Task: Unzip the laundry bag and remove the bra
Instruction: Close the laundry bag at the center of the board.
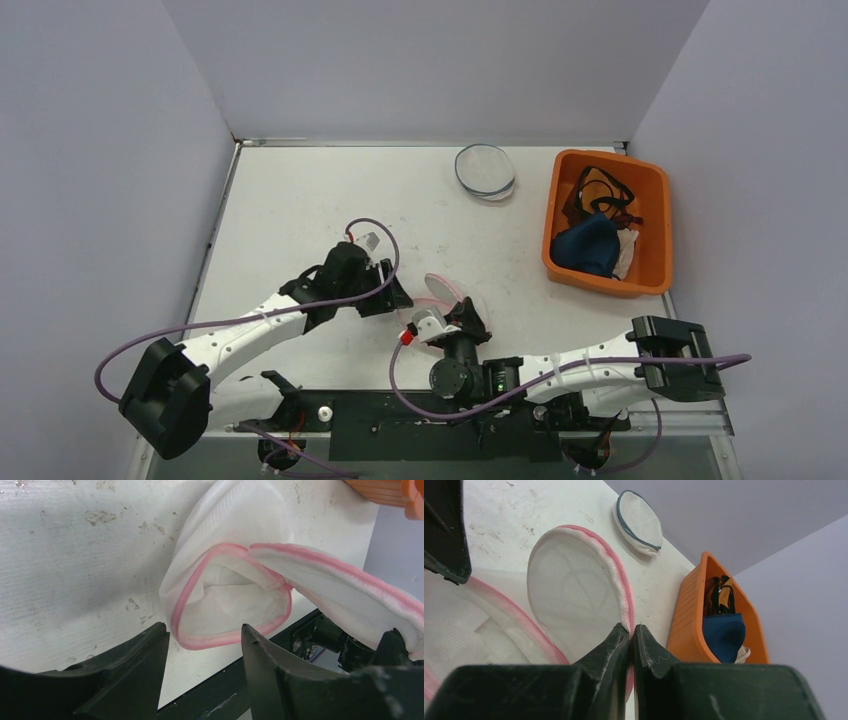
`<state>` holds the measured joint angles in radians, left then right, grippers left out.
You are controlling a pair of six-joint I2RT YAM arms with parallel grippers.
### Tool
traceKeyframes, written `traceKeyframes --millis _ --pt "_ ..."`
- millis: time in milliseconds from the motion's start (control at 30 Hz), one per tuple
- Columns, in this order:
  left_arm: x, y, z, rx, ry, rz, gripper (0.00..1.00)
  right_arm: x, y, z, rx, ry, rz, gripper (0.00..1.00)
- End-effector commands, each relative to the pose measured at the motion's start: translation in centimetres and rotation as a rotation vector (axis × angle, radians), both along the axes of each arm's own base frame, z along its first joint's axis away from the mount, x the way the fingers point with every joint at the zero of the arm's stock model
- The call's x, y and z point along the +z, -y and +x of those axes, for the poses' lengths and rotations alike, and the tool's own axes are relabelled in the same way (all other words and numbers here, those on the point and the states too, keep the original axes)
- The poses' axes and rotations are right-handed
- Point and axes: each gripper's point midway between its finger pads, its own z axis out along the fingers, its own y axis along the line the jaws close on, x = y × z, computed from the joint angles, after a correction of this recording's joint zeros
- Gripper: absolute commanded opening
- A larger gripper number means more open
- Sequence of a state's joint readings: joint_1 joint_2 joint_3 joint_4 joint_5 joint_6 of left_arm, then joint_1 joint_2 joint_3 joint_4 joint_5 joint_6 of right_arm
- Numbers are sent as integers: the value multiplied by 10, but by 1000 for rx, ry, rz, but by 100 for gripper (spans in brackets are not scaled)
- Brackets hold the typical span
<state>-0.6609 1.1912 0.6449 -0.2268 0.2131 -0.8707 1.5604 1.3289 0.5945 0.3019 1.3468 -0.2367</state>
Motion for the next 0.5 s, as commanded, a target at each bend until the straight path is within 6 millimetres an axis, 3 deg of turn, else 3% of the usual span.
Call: traceKeyframes --millis 0,167,300,467 --pt "29 -9 5 24 79 -5 56 7 3 -1 -66 47 -51 5" --pt "30 -27 7 83 103 32 64 5 2 2 -95 59 -100 5" --pt "26 -20 5 62 86 -13 64 -3 -2 9 -86 57 -137 5" --pt "16 -13 2 47 54 -48 64 -10 -17 0 32 42 -128 5"
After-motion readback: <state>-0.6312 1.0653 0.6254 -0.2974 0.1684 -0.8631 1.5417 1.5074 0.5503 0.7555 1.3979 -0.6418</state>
